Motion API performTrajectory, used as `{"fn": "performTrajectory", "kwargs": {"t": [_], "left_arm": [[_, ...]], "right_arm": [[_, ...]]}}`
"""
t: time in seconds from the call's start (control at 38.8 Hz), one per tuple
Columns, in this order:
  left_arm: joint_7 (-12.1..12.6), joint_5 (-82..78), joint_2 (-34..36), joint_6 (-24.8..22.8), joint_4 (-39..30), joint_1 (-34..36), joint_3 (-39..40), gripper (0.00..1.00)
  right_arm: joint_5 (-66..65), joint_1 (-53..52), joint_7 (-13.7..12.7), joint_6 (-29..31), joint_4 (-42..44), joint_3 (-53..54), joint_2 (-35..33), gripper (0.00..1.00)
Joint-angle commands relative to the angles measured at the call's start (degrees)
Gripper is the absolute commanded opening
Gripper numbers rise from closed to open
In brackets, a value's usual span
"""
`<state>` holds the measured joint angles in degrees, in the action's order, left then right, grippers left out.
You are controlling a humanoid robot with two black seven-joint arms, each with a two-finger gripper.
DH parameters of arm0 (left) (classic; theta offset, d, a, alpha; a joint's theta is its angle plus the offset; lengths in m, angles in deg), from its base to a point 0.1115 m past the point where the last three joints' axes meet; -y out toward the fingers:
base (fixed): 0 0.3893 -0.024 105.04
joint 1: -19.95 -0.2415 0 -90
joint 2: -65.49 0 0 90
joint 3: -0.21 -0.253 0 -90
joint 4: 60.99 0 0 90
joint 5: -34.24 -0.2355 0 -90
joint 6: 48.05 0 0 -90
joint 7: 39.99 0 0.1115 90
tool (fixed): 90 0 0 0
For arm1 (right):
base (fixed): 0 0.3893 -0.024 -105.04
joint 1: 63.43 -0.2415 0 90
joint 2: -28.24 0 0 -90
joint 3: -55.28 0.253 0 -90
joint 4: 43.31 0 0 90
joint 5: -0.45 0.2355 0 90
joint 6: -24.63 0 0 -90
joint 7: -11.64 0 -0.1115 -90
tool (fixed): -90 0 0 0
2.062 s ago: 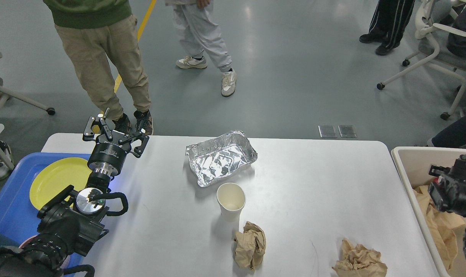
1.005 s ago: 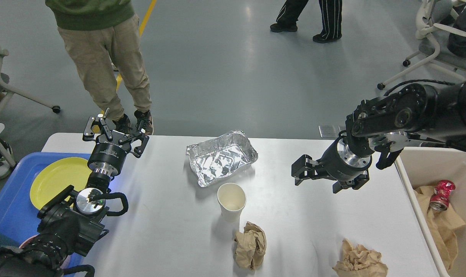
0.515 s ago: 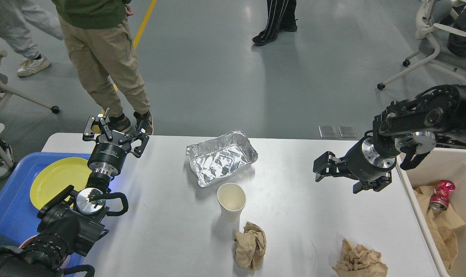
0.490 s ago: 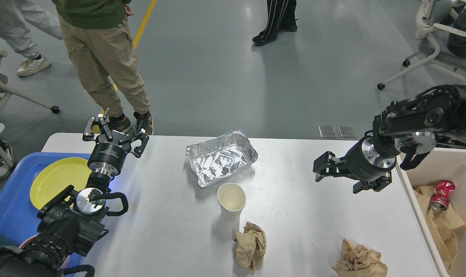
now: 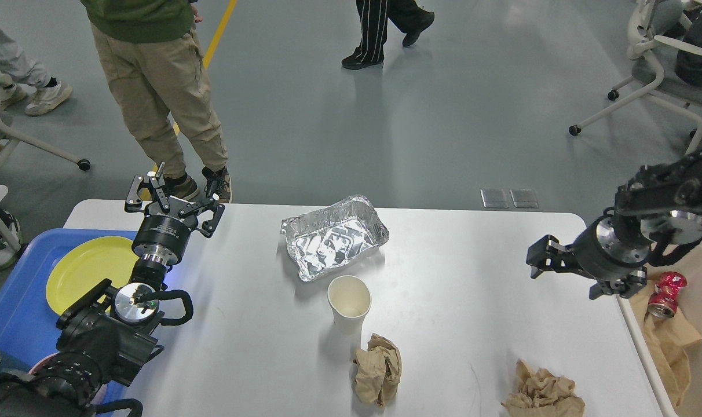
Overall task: Tidy desktop
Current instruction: 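Move the right gripper back over the table toward the crumpled paper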
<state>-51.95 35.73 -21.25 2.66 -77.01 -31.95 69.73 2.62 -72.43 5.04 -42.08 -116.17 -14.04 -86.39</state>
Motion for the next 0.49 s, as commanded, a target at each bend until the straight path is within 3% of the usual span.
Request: {"fn": "performTrajectory", "kwargs": {"t": [0.0, 0.18, 0.31, 0.46], "left_arm": [[0.0, 0.0, 0.0, 0.0, 0.0, 0.0, 0.0, 0.96], [0.0, 0.0, 0.0, 0.0, 0.0, 0.0, 0.0, 0.96], [0.0, 0.0, 0.0, 0.0, -0.1, 0.0, 0.0, 0.96], [0.0, 0.0, 0.0, 0.0, -0.1, 0.0, 0.0, 0.96]], "right_arm": [[-1.7, 1.4, 0.0, -0.1, -1.8, -0.3, -2.9, 1.00], [-2.9, 6.3, -0.1, -2.0, -2.5, 0.4, -2.8, 1.00], [-2.9, 11.6, 0.0, -6.8, -1.8, 0.7, -2.0, 1.00], [-2.7, 14.8, 0.4, -7.1, -1.5, 0.9, -2.4, 1.00]]}}
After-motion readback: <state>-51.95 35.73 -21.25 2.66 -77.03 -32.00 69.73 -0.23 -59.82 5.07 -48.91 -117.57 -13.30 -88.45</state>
